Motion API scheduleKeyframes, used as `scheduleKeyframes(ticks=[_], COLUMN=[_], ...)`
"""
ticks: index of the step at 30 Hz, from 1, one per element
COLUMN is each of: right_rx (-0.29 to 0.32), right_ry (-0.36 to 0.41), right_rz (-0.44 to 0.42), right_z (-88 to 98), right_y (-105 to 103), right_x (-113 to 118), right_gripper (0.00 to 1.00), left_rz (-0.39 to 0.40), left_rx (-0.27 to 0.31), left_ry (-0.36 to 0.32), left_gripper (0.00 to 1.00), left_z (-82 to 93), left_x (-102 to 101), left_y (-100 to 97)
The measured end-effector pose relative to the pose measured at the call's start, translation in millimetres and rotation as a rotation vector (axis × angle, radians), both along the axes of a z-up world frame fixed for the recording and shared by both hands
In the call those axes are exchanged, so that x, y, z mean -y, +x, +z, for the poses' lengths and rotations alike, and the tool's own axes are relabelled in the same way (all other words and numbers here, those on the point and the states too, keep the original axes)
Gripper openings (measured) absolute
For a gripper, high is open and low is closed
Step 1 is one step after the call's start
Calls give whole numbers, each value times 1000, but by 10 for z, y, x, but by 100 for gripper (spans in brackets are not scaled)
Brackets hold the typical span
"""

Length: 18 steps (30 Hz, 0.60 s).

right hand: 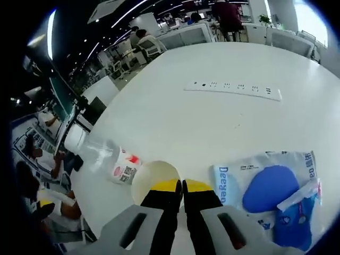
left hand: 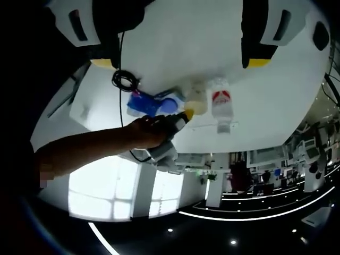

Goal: Arrange the tabletop items into an orderly group along one side of the table until the central work area is clear of visible clutter.

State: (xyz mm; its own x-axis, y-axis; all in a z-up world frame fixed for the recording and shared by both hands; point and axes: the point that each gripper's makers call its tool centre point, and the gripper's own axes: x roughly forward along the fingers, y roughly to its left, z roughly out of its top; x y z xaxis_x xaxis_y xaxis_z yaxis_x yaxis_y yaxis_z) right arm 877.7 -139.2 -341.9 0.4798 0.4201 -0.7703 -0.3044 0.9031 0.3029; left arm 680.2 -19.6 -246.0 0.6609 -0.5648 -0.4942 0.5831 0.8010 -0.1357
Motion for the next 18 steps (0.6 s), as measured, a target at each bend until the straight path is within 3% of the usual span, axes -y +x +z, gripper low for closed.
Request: scheduleKeyframes(ticks=[18], right_rx=[-5], right_ry=[-6], right_rz=[-1], right_z=[-82], right_y=[103], right_x=[51], right_gripper=[1], left_rz=[-22], left_rx=[-2], left_ry=[5], left_gripper=[94], left_z=[-9], left_x=[54], left_y=[39])
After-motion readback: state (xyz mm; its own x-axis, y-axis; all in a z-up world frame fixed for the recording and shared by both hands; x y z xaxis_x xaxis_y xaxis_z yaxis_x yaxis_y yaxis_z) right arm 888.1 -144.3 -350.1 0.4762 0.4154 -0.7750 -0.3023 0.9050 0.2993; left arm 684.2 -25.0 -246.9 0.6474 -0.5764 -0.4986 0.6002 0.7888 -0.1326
